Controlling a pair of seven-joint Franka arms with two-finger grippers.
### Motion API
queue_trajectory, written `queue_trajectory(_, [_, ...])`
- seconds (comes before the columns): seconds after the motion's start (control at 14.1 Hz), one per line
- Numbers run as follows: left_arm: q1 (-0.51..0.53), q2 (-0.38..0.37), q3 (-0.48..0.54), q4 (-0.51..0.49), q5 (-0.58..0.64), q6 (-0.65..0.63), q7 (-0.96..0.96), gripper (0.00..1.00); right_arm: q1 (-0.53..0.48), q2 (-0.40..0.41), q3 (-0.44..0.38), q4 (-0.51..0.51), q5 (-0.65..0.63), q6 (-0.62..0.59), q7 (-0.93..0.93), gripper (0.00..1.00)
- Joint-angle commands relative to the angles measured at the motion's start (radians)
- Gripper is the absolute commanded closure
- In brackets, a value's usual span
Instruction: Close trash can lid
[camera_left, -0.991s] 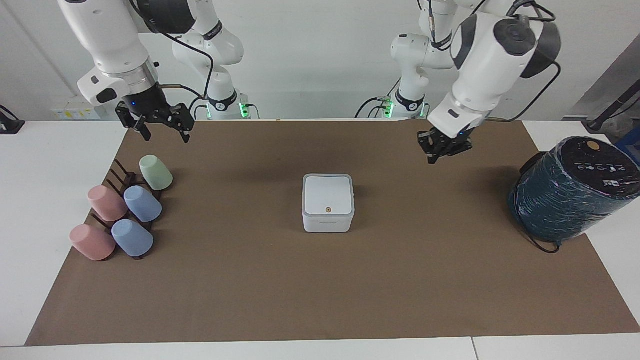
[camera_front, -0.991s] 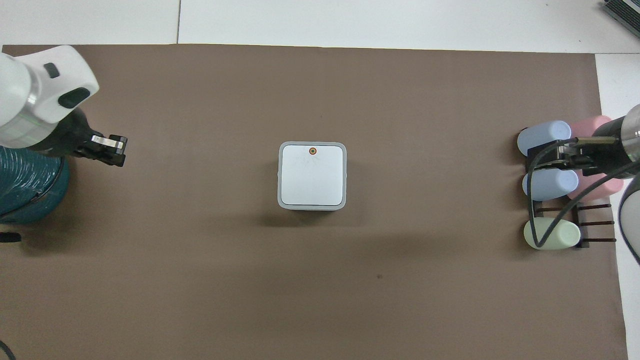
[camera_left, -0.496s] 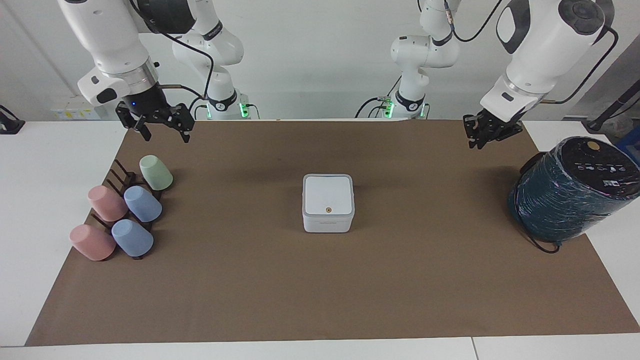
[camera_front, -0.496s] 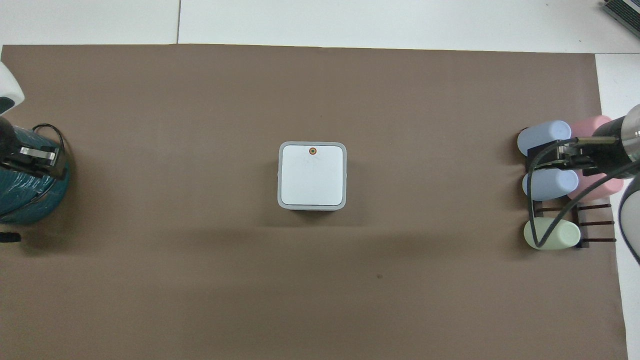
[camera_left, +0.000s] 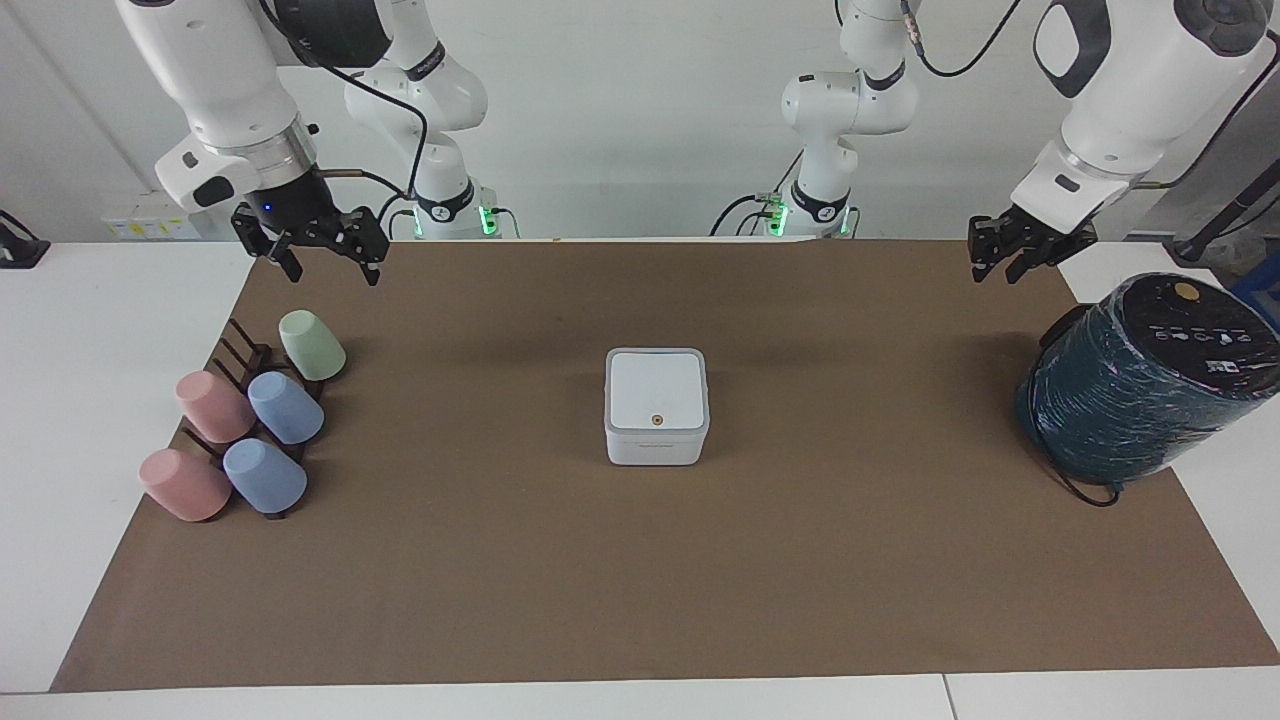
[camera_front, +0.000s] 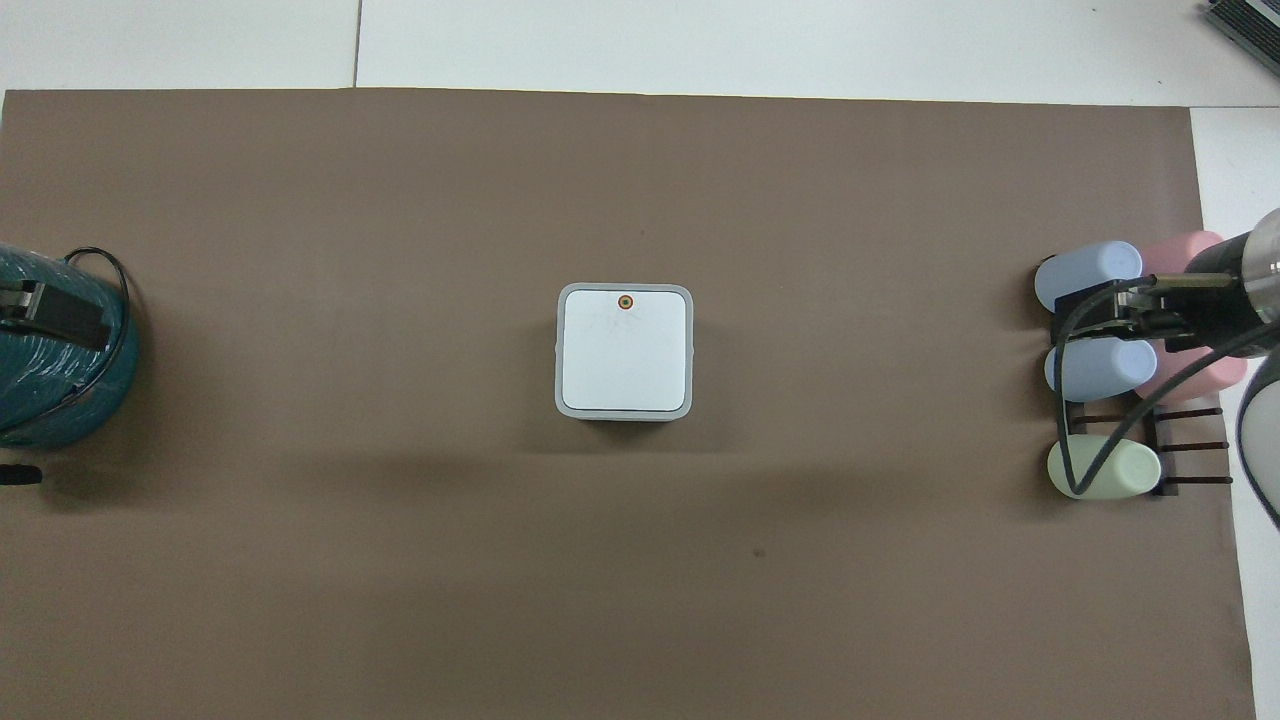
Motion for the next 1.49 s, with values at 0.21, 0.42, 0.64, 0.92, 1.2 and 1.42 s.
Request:
queue_trajectory(0.21, [-0.066, -0.03, -0.005, -0.063, 0.018, 0.106, -0.074, 0.0, -0.007, -0.021, 0.003, -0.021, 0.006, 0.002, -0.021, 0.0])
queue_trajectory(0.42, [-0.064, -0.03, -0.005, -0.063, 0.018, 0.112, -0.068, 0.0, -0.007, -0.021, 0.003, -0.021, 0.006, 0.002, -0.021, 0.0])
queue_trajectory(0.64, [-0.066, -0.03, -0.008, -0.066, 0.007, 0.126, -0.068, 0.0, -0.007, -0.021, 0.003, -0.021, 0.006, 0.002, -0.021, 0.0])
queue_trajectory(0.92, [-0.052, -0.036, -0.005, -0.08, -0.054, 0.132, -0.07, 0.0, -0.007, -0.021, 0.003, -0.021, 0.006, 0.002, -0.021, 0.0])
queue_trajectory(1.2, [-0.055, -0.036, -0.003, -0.08, -0.053, 0.127, -0.071, 0.0, -0.007, -0.021, 0.003, -0.021, 0.006, 0.002, -0.021, 0.0])
queue_trajectory(1.42, [-0.052, -0.038, -0.002, -0.08, -0.053, 0.116, -0.074, 0.0, -0.007, -0.021, 0.003, -0.022, 0.006, 0.002, -0.021, 0.0])
